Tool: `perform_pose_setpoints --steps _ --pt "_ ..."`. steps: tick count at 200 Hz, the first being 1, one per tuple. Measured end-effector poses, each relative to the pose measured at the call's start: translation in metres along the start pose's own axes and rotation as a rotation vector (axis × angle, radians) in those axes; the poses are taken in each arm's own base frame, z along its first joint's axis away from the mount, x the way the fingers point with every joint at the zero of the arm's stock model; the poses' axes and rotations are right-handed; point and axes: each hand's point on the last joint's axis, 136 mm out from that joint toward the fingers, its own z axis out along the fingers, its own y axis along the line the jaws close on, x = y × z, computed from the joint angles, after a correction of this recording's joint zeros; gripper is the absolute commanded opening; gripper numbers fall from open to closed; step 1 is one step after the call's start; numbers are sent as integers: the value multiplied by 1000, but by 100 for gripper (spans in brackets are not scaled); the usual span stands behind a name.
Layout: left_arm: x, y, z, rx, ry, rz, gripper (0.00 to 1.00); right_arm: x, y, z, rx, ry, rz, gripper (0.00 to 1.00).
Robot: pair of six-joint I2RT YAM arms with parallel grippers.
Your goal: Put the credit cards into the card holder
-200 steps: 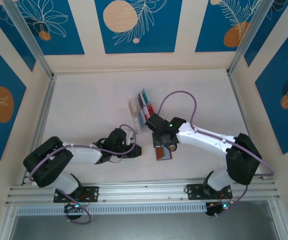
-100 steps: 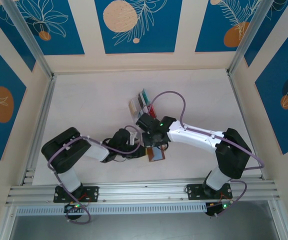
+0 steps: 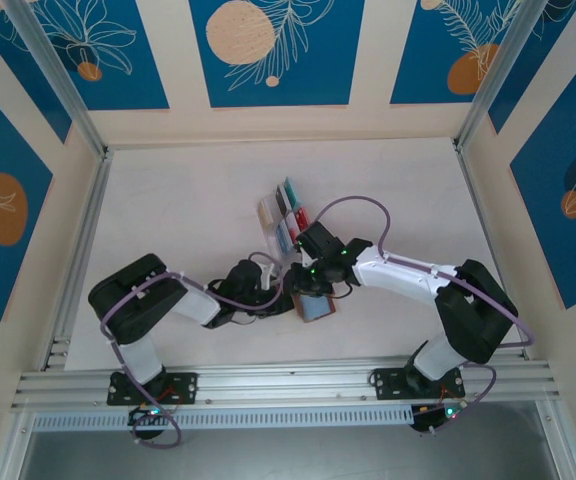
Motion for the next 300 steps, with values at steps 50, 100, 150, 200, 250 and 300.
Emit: perform_pose_setpoints --steps 50,100,150,200,250,300 --pt "0 21 -31 -155 -70 -32 15 2 3 19 -75 38 22 40" --pt "5 45 -72 -340 -103 -69 18 5 -8 36 -47 71 42 46" --pt "0 32 -92 -363 -103 -22 0 4 -14 50 -49 94 73 39" --pt "-14 9 -72 -314 -58 20 0 4 -21 53 -75 103 126 6" --pt "-13 20 -45 -319 1 14 0 5 -24 52 -91 115 145 1" --pt "-10 29 -34 -326 26 29 0 7 -28 46 -58 121 111 23"
